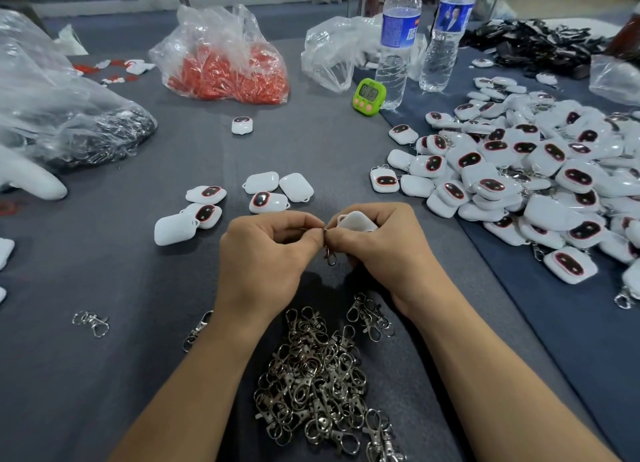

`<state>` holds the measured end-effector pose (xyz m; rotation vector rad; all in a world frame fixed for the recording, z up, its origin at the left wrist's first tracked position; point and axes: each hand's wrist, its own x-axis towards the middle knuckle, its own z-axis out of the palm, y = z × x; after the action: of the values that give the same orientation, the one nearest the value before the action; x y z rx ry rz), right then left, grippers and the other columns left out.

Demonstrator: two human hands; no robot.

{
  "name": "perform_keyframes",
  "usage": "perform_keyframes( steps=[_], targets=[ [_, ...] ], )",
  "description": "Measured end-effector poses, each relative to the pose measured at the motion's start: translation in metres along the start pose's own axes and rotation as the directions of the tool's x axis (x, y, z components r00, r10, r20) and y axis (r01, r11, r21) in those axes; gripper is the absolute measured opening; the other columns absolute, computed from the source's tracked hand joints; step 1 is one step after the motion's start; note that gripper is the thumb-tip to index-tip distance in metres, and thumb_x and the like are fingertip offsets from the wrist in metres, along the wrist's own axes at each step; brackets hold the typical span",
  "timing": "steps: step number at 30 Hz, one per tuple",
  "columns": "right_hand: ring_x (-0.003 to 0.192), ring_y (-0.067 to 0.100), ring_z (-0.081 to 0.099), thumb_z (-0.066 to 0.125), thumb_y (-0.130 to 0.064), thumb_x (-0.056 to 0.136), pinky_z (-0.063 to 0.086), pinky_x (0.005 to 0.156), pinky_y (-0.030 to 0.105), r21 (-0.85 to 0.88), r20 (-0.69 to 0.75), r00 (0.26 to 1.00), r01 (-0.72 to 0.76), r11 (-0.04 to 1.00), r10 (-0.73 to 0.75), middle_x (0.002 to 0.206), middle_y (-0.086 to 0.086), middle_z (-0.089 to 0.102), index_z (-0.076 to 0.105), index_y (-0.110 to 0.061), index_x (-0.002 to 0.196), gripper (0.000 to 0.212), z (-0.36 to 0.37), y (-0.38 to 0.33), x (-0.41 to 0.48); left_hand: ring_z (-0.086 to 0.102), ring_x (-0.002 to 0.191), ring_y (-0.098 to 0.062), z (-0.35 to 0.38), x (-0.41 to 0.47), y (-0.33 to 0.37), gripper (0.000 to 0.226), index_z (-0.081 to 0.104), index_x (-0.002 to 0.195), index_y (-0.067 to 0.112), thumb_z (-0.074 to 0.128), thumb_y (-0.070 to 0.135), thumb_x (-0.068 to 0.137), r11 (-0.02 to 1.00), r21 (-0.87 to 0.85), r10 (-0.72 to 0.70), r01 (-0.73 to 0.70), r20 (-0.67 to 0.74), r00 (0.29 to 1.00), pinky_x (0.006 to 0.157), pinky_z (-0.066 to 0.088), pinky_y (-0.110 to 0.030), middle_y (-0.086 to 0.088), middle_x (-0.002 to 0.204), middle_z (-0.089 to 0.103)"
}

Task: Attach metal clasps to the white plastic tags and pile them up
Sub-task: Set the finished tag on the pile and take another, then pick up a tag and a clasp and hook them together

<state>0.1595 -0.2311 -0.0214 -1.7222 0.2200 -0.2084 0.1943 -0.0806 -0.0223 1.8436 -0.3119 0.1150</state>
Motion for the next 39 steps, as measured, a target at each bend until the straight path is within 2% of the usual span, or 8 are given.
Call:
perform_keyframes(
  steps=[9, 13, 16, 22, 29, 32, 35, 39],
  targets=[
    [0.053, 0.004, 0.05, 0.073, -0.022, 0.063, 0.039, 0.053, 0.025, -0.03, -0.064, 0.997, 0.033, 0.999, -0.035, 0.057, -0.007, 0.064, 0.076, -0.02, 0.069, 0.007, -0.0002, -0.0004, 0.0005, 0.073, 0.068, -0.002, 0.0001, -0.0013, 0.003, 0.019, 0.08, 0.076, 0.035, 0.084, 0.016, 0.078, 0.999, 0.013, 0.041, -0.041, 0.025, 0.999, 0.067, 0.057, -0.017, 0.016, 0.071, 0.075],
    [0.056, 0.009, 0.049, 0.075, -0.027, 0.062, 0.04, 0.057, 0.03, -0.029, -0.098, 0.995, 0.019, 0.999, -0.021, 0.057, -0.005, 0.062, 0.076, -0.02, 0.071, 0.011, -0.0013, 0.0004, 0.0019, 0.074, 0.072, -0.006, -0.0011, 0.0002, -0.0007, 0.016, 0.081, 0.08, 0.034, 0.084, 0.018, 0.077, 0.998, -0.048, -0.044, 0.047, 0.049, 0.998, 0.072, 0.06, -0.026, 0.012, 0.074, 0.077],
    [0.056, 0.011, 0.048, 0.075, -0.027, 0.063, 0.039, 0.057, 0.031, -0.011, -0.073, 0.997, 0.019, 1.0, -0.02, 0.057, -0.004, 0.061, 0.075, -0.019, 0.071, 0.011, -0.0023, -0.0008, 0.0013, 0.075, 0.075, -0.011, -0.0028, 0.001, -0.0007, 0.015, 0.081, 0.079, 0.035, 0.082, 0.022, 0.073, 0.992, -0.095, -0.075, 0.086, 0.119, 0.99, 0.078, 0.061, -0.034, 0.008, 0.076, 0.078],
    [0.053, 0.007, 0.048, 0.074, -0.023, 0.067, 0.039, 0.053, 0.026, -0.006, -0.022, 0.999, 0.029, 1.0, -0.029, 0.057, -0.006, 0.063, 0.075, -0.02, 0.07, 0.004, -0.0049, -0.0009, 0.0002, 0.071, 0.068, -0.005, -0.0022, 0.003, 0.0009, 0.015, 0.08, 0.075, 0.038, 0.077, 0.025, 0.069, 0.993, -0.097, -0.049, 0.064, 0.148, 0.988, 0.072, 0.059, -0.024, 0.008, 0.072, 0.077],
    [0.052, 0.003, 0.048, 0.071, -0.02, 0.068, 0.038, 0.049, 0.019, 0.011, 0.038, 0.999, 0.026, 1.0, -0.026, 0.057, -0.008, 0.062, 0.076, -0.017, 0.072, 0.006, -0.0064, -0.0027, -0.0015, 0.069, 0.068, -0.008, -0.0035, 0.0022, 0.0021, 0.011, 0.081, 0.074, 0.035, 0.076, 0.026, 0.069, 0.993, -0.087, -0.063, 0.078, 0.166, 0.984, 0.075, 0.06, -0.036, 0.004, 0.071, 0.076],
    [0.054, 0.007, 0.048, 0.069, -0.019, 0.068, 0.038, 0.051, 0.023, 0.015, 0.042, 0.999, 0.019, 1.0, -0.02, 0.059, -0.004, 0.063, 0.076, -0.018, 0.071, 0.007, -0.0067, -0.0033, -0.0015, 0.073, 0.074, -0.013, -0.0046, 0.0034, 0.0011, 0.011, 0.082, 0.077, 0.03, 0.079, 0.021, 0.071, 0.99, -0.115, -0.051, 0.077, 0.215, 0.975, 0.073, 0.06, -0.031, 0.002, 0.076, 0.078],
    [0.056, 0.009, 0.048, 0.07, -0.015, 0.072, 0.038, 0.052, 0.025, 0.003, 0.043, 0.999, 0.021, 1.0, -0.021, 0.06, -0.003, 0.061, 0.076, -0.018, 0.071, 0.006, -0.0077, -0.0034, -0.0011, 0.072, 0.071, -0.008, -0.0029, 0.0022, 0.0009, 0.011, 0.082, 0.077, 0.031, 0.079, 0.022, 0.071, 0.993, -0.105, -0.033, 0.055, 0.2, 0.979, 0.069, 0.057, -0.022, 0.005, 0.075, 0.077],
    [0.053, 0.003, 0.048, 0.072, -0.005, 0.08, 0.039, 0.05, 0.021, -0.025, 0.037, 0.999, 0.023, 0.999, -0.023, 0.058, -0.008, 0.062, 0.076, -0.018, 0.07, 0.017, -0.0067, -0.0016, -0.0011, 0.073, 0.07, -0.01, -0.0017, 0.0018, -0.0002, 0.012, 0.081, 0.077, 0.03, 0.077, 0.02, 0.073, 0.991, -0.113, -0.051, 0.07, 0.167, 0.985, 0.071, 0.06, -0.025, 0.004, 0.073, 0.077]
  ],
)
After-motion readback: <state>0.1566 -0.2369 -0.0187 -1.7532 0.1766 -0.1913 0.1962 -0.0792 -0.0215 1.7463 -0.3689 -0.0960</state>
